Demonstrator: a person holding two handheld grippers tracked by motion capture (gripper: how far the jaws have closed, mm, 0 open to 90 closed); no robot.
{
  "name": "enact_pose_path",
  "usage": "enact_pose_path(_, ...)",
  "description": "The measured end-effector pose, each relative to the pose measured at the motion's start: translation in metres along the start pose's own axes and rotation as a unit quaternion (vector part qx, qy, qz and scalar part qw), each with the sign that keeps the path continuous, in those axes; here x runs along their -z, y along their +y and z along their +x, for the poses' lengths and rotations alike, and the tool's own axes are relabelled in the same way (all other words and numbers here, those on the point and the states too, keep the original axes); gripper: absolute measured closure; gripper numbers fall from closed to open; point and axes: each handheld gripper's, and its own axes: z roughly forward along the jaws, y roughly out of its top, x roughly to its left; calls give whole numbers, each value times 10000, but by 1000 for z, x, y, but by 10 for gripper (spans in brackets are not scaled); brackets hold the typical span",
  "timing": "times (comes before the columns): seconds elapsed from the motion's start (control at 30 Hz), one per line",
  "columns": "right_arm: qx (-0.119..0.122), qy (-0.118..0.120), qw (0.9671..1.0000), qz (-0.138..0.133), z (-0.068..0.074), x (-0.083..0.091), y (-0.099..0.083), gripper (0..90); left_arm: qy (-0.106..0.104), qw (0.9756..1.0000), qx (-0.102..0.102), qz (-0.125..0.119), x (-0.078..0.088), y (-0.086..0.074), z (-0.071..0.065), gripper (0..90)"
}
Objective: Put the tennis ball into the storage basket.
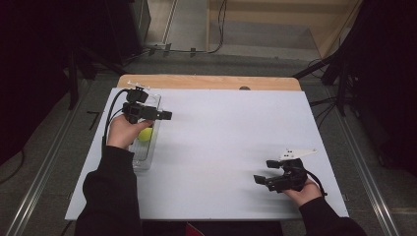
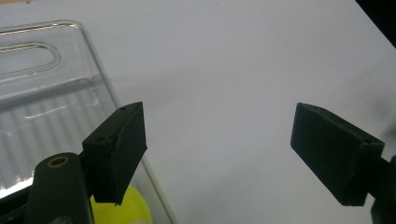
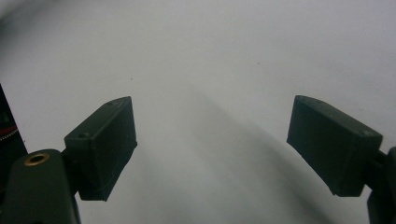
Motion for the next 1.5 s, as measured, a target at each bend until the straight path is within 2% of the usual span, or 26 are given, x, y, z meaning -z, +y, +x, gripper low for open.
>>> enact_pose_path(0.17, -2, 3, 10000, 4, 0, 0, 0, 137, -98, 9999, -53, -39, -4, 1, -8, 189)
enact_pose_path(0.33, -4, 2, 10000, -1, 0, 0, 0, 137, -316, 9994, -150, -63, -10, 0, -17, 190)
enact_pose_path(0.53, -3, 5, 10000, -1, 0, 0, 0, 137, -381, 9987, -347, 24, -17, -1, -32, 190)
enact_pose_path(0.7, 0, 4, 10000, 0, -1, 0, 0, 137, -418, 9981, -445, -21, -16, -2, -40, 189)
enact_pose_path(0.83, -1, 1, 10000, 3, -1, 0, 0, 137, -532, 9973, -503, -34, -18, -7, -44, 190)
enact_pose_path(0.9, -3, 2, 10000, 4, -1, 0, 0, 137, -487, 9972, -559, 21, -20, -11, -45, 189)
enact_pose_path(1.23, 9, 2, 10000, 4, 0, 0, 0, 137, -527, 9958, -709, 253, -21, -26, -54, 189)
enact_pose_path(1.5, 1, -4, 10000, 6, -1, 0, 0, 137, -661, 9949, -729, 213, -16, -36, -57, 189)
